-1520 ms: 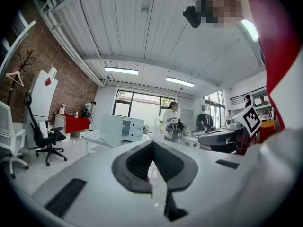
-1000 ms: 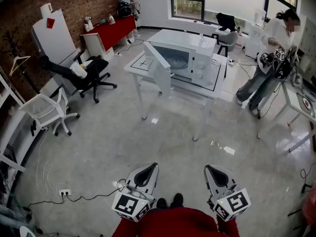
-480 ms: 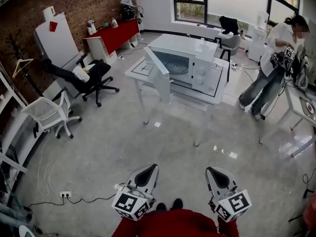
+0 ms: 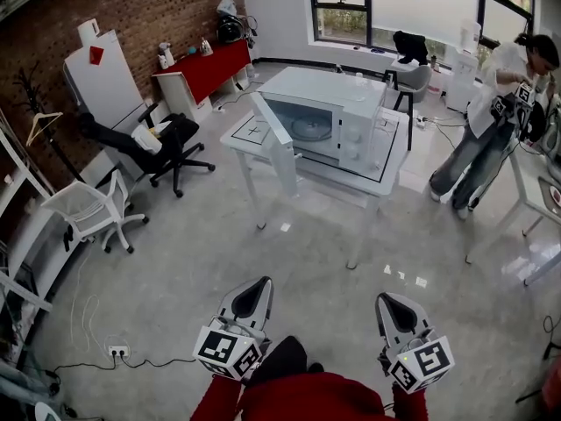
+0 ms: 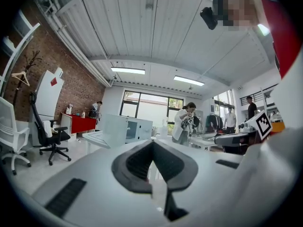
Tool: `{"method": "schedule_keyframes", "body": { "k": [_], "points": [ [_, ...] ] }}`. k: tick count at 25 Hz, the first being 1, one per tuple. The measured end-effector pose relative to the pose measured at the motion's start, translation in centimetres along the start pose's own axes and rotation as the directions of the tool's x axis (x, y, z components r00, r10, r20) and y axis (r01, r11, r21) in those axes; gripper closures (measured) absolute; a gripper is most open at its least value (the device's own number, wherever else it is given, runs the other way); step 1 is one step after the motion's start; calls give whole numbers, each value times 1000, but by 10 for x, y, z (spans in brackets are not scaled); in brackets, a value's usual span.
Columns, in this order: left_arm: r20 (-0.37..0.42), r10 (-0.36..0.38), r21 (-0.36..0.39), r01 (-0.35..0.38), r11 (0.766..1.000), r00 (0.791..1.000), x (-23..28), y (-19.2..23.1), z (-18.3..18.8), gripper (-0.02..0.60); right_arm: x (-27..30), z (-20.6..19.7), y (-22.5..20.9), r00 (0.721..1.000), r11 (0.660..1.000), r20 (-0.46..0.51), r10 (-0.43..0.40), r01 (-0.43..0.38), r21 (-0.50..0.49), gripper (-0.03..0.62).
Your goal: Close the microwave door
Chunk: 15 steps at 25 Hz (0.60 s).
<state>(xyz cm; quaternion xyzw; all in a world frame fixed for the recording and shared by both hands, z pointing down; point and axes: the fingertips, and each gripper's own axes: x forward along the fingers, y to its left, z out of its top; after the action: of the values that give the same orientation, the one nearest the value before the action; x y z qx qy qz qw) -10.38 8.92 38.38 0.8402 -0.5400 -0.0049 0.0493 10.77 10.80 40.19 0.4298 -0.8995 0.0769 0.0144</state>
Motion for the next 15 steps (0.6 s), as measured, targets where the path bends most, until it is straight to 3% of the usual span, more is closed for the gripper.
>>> {"method": "schedule_keyframes", "body": {
  "k": [7,15],
  "points": [
    [-8,14,13,-14,1000,1000,52,39,2,572,47,6,-32,1000,1000,-3,-11,11,-4,582],
    [-29,-14,0,14,1000,999,155,110,9,572,148,28,-85,998,999,-25,-50,50,-15,582]
  ]
}}
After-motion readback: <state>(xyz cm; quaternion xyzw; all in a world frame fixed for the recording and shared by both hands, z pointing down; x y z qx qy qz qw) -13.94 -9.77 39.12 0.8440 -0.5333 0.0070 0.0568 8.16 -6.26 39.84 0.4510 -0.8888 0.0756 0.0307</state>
